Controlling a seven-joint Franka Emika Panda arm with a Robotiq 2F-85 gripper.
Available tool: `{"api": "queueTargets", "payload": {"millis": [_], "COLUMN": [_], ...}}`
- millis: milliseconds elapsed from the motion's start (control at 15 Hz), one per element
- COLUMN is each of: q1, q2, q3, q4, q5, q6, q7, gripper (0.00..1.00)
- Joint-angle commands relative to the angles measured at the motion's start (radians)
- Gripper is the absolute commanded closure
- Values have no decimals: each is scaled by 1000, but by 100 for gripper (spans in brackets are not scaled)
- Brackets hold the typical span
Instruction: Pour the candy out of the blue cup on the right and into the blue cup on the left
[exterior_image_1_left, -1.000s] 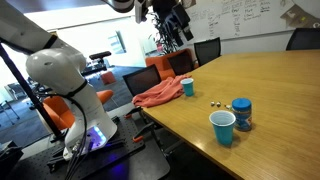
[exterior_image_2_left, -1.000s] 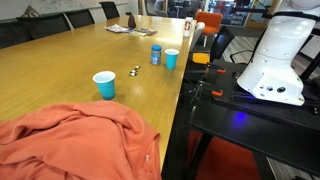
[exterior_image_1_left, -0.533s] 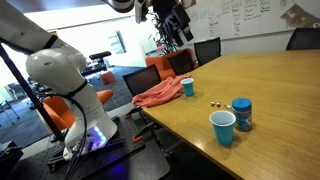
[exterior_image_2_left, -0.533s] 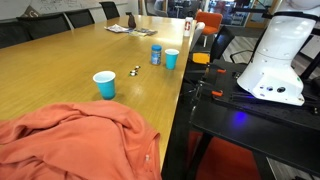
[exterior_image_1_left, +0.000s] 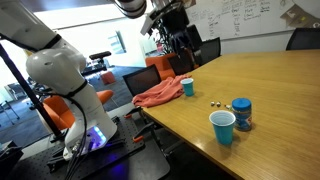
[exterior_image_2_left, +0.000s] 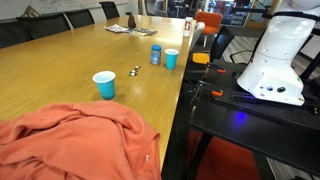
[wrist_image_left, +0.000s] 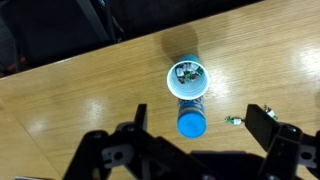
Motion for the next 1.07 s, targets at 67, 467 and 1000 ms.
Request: {"api": "queueTargets", "payload": {"millis": [67, 467, 1000], "q1": [36, 5, -122], "q2": [227, 519, 809], "q3": [-93, -74, 30], "q4": [53, 175, 362], "q5": [138, 414, 363], "q6": [173, 244, 288], "q7": [-188, -406, -351], "gripper": [0, 0, 0]}}
